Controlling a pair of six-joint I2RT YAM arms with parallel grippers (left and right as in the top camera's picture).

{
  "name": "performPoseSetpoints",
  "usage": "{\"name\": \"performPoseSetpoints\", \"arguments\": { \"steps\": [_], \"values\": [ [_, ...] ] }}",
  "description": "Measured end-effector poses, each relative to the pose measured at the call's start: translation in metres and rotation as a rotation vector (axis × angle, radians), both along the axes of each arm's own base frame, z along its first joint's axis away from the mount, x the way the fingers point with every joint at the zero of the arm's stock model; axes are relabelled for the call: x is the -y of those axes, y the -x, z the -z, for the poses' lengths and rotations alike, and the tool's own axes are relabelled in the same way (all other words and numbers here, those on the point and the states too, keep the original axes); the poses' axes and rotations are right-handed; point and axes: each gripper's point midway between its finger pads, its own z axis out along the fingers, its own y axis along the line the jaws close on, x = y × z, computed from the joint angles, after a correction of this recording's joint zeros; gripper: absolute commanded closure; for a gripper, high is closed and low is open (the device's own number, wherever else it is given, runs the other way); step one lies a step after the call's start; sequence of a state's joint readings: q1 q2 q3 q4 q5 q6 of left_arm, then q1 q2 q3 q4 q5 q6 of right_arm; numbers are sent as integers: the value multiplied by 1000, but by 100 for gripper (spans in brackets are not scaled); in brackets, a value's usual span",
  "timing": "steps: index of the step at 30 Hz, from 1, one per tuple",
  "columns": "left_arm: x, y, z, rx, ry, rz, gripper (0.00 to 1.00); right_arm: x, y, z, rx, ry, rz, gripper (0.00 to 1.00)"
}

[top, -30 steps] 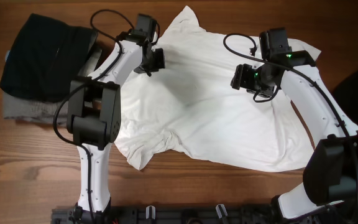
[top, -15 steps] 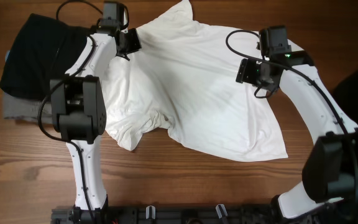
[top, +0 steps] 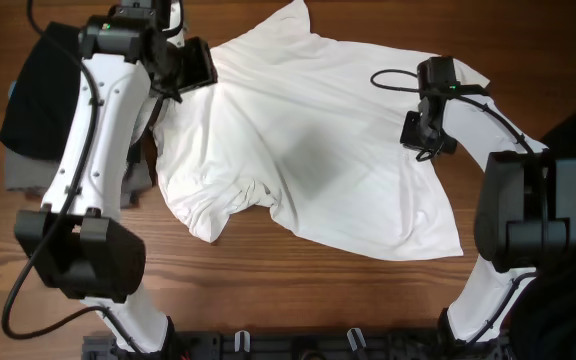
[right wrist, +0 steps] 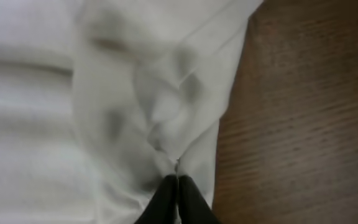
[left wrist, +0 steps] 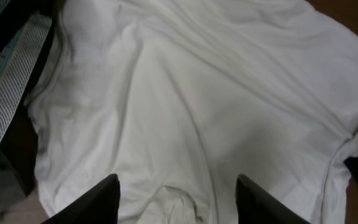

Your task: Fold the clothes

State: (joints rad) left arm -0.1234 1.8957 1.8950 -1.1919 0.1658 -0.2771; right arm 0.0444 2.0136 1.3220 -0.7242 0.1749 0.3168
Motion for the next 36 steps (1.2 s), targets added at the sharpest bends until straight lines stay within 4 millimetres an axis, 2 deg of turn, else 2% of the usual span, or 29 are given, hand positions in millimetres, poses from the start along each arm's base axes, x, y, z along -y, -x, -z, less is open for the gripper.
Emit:
{"name": "performPoseSetpoints", "arguments": {
  "steps": [3,4,6,7,9,12,13,14,16,18,19,21,24,26,29,32,34,36],
  "values": [
    [-2,19,12,-91,-15,9,41,29,13,-2,-39,39,87,93],
    [-3,23,14,-111,-18,9,40,45,18,-5,-43,44,138,85],
    [-4,29,17,-136,-22,12,33,81,27,-14,-32,55,262,49],
    [-4,32,20,-150,-24,15,30,106,32,-22,-11,59,350,45],
    [-5,33,25,-158,-30,20,27,140,42,-34,23,54,459,40],
    [-6,36,37,-176,-41,23,27,161,51,-42,52,18,533,41],
    [-7,38,43,-186,-44,23,30,163,52,-43,53,2,544,46],
    [-8,41,54,-208,-49,23,34,160,54,-41,46,-23,543,47],
    [-8,40,64,-205,-50,23,46,150,50,-40,46,-69,516,48],
    [-7,35,77,-185,-52,31,73,135,42,-41,60,-143,449,48],
    [-5,33,84,-173,-50,31,84,122,37,-45,71,-192,399,49],
    [1,29,94,-151,-48,40,96,100,29,-53,91,-244,323,60],
    [18,33,110,-143,-46,86,96,60,18,-63,107,-289,215,80],
    [31,40,119,-149,-45,121,94,36,12,-64,110,-307,170,90],
    [50,48,126,-153,-48,175,85,13,10,-60,91,-302,156,91],
    [64,57,129,-162,-52,222,78,20,13,-41,47,-242,214,95],
    [70,60,130,-162,-53,240,71,40,20,-22,-1,-167,287,94],
    [74,61,130,-161,-55,255,63,71,31,-8,-35,-102,377,89]
  ]
}}
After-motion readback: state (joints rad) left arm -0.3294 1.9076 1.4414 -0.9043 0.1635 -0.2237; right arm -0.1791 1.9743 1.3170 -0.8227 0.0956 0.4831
